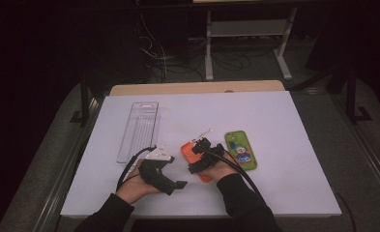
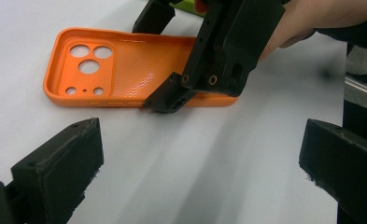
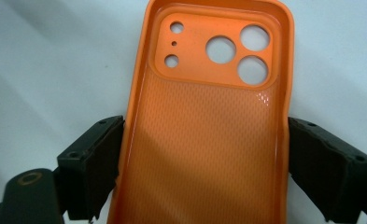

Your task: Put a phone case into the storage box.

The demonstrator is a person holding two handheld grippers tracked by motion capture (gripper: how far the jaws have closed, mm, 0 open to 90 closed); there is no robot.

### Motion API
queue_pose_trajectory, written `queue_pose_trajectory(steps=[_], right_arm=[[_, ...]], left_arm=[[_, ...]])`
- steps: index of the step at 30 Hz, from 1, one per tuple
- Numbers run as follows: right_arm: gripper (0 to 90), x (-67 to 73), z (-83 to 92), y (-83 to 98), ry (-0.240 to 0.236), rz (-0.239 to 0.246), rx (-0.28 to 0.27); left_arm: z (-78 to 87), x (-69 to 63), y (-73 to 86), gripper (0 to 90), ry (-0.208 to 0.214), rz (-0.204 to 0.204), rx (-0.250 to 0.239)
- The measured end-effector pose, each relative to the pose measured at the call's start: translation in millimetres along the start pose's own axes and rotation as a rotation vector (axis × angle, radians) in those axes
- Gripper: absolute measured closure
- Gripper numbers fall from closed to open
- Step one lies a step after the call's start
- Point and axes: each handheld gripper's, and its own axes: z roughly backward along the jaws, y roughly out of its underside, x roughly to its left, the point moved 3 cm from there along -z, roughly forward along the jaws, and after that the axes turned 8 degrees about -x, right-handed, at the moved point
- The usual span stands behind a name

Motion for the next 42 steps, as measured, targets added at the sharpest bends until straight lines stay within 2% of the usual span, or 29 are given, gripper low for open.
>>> queue_pose_trajectory(steps=[7, 12, 17, 23, 26, 28, 29, 30, 31, 38, 42], right_arm=[[14.3, -1.2, 1.1, -0.2, -0.006, 0.000, -0.007], [14.4, -4.8, 3.3, 0.6, -0.021, 0.056, -0.017], [14.5, -8.8, 10.6, -0.8, -0.049, 0.056, -0.016], [14.8, -16.4, 17.3, 0.4, -0.076, 0.065, -0.006], [14.8, -18.1, 19.0, 0.5, -0.089, 0.083, -0.007], [14.8, -18.6, 19.8, 0.3, -0.094, 0.091, -0.010], [14.8, -20.6, 22.6, -0.8, -0.102, 0.109, -0.008], [14.8, -20.6, 22.6, -0.8, -0.102, 0.109, -0.008], [14.8, -24.6, 25.7, -2.6, -0.102, 0.129, -0.011], [14.8, -37.9, 37.8, -6.9, -0.131, 0.159, -0.032], [14.8, -47.6, 47.0, -8.6, -0.192, 0.175, -0.062]], left_arm=[[-0.2, -0.3, 0.0, 0.0, 0.000, 0.004, -0.003], [-0.5, -0.5, 0.2, 0.0, 0.002, 0.003, -0.002], [-0.8, -0.9, 0.3, 0.0, 0.001, 0.006, -0.003], [0.5, 2.1, 0.4, 0.0, -0.001, -0.039, 0.023], [0.3, 2.4, 0.3, 0.0, 0.002, -0.045, 0.024], [0.3, 2.0, 0.3, 0.0, 0.001, -0.039, 0.020], [-0.6, -0.1, 0.1, 0.0, 0.000, -0.014, 0.003], [-0.6, -0.1, 0.0, 0.0, 0.000, -0.014, 0.002], [-0.6, 0.2, -0.4, 0.0, 0.002, -0.025, 0.007], [3.3, -0.4, -8.1, 0.0, 0.005, -0.037, -0.002], [6.2, 1.3, -16.8, 0.0, 0.009, -0.042, -0.011]])
